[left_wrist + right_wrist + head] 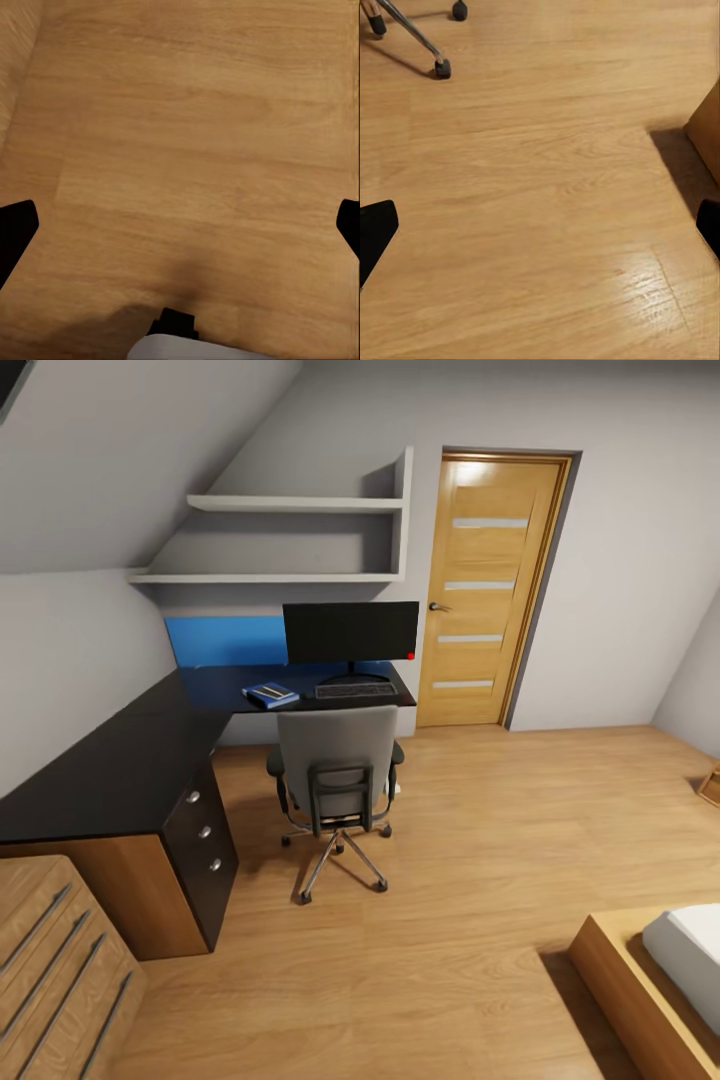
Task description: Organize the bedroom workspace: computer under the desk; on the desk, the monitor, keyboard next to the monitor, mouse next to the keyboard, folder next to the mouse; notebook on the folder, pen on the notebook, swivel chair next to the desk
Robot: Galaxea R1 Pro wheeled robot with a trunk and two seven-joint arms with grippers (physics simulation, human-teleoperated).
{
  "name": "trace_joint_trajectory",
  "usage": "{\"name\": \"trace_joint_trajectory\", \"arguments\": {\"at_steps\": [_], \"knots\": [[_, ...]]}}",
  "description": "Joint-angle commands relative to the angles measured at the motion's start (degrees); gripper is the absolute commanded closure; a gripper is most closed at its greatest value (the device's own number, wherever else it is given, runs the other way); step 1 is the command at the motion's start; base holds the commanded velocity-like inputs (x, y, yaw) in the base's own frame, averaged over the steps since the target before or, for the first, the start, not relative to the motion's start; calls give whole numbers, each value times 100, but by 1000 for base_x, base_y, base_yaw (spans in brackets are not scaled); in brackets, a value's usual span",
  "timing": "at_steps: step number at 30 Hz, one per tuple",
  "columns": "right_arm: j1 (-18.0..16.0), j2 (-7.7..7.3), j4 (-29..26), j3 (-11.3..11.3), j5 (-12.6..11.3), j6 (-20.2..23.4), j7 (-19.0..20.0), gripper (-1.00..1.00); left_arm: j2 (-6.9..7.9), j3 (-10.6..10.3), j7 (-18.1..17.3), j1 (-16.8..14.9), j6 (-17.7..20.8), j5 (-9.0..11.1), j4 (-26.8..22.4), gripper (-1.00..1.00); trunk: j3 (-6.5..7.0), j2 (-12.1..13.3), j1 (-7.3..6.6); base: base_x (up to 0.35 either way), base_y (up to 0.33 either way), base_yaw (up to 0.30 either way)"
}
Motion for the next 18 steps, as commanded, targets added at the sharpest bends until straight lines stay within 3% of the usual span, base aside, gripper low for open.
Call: {"name": "trace_joint_trajectory", "arguments": {"at_steps": [1,6,18], "knots": [[11,0,14,54,-48,-93,-6,-100,17,-52,-65,39,-116,14,3,-100,13,38,-23,0,0,0],[65,-4,14,61,-41,-281,26,-100,74,-53,-424,179,-426,15,3,-100,49,118,-67,0,0,0],[89,1,13,64,-55,-73,48,-100,94,-53,-517,254,-492,15,0,-100,49,118,-67,0,0,0]]}}
